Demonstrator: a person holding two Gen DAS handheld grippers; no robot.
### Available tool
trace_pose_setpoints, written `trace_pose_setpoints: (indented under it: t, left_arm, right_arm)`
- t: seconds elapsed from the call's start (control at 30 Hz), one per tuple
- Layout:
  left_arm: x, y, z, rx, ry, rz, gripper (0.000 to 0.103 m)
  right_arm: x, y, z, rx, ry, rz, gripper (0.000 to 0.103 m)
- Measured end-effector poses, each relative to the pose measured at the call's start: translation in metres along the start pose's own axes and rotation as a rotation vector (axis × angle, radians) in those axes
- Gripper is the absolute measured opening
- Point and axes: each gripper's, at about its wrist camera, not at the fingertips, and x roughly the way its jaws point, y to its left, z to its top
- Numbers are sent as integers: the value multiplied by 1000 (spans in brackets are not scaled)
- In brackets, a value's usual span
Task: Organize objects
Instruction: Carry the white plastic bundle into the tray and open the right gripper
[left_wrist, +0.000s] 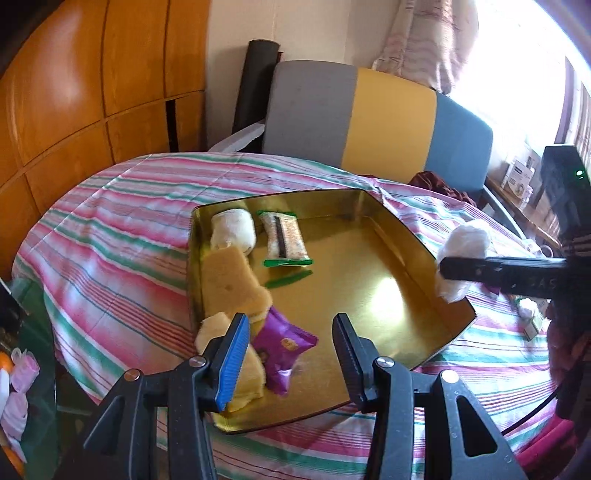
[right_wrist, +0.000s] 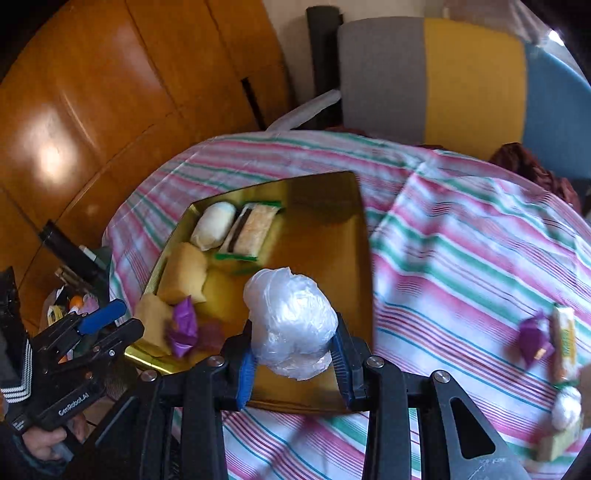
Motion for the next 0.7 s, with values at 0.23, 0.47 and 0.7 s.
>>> trace_pose_setpoints:
  t: [0.23, 0.47, 0.7]
  left_arm:
    - [-7, 44, 0, -115, -22, 43, 47]
    - [-3, 73, 0, -187, -16, 80, 47]
    - [4, 76, -5, -197, 8, 72, 47]
  right_arm:
    - [58, 29, 13, -7, 104, 57, 37]
    - [117, 58, 31, 27, 158, 47, 40]
    - [144, 69, 42, 119, 196, 165, 73]
